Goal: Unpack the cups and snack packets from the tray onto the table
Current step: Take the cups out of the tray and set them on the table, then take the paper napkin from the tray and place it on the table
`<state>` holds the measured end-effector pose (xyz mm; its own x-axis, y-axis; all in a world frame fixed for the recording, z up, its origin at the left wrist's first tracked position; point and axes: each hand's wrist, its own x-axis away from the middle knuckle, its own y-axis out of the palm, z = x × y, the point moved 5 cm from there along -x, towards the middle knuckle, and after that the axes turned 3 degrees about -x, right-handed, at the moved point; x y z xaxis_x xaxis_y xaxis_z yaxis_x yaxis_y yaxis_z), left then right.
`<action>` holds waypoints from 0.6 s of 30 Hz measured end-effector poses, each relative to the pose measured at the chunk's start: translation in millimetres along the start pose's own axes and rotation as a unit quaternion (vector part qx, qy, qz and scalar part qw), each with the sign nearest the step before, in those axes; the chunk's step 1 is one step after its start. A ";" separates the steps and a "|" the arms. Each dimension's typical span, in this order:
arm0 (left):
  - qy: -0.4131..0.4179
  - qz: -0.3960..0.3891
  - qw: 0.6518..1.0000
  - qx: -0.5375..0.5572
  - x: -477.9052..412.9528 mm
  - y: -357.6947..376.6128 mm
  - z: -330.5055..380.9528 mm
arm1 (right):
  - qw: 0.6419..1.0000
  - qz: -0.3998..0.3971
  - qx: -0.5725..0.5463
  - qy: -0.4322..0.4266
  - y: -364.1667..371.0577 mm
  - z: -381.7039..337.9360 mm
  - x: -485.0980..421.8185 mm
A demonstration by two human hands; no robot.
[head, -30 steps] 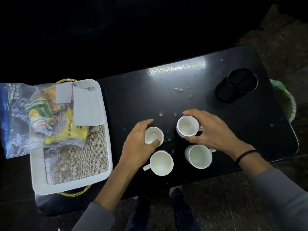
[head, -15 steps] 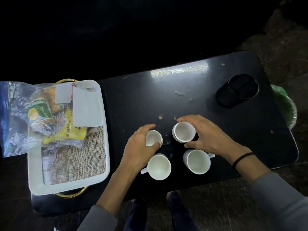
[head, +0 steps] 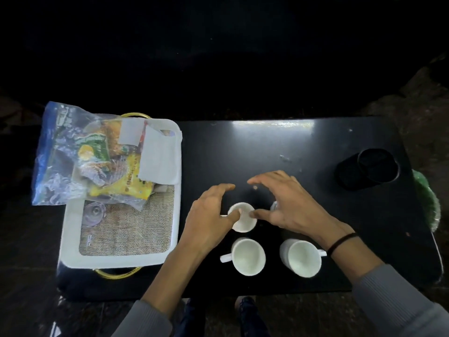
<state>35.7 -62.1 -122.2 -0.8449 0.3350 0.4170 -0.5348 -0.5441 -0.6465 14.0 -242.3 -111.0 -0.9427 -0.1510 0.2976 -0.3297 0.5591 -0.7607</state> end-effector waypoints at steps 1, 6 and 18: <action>0.003 0.004 1.000 0.000 -0.9 -6.8 -1.6 | 1.000 0.002 -0.004 -0.007 0.4 -8.4 -6.8; 0.002 0.049 0.999 -0.006 -7.7 -55.1 -29.1 | 0.999 -0.001 -0.032 -0.041 10.8 -59.7 -53.8; -0.077 0.134 0.986 -0.062 -46.0 -130.0 -123.5 | 0.998 -0.028 -0.063 -0.012 76.2 -135.1 -153.2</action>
<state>142.9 88.2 -136.2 -0.9499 0.0656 0.3057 -0.2969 -0.4952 -0.8165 140.3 -66.4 -136.6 -0.9245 -0.2041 0.3219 -0.3743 0.6463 -0.6650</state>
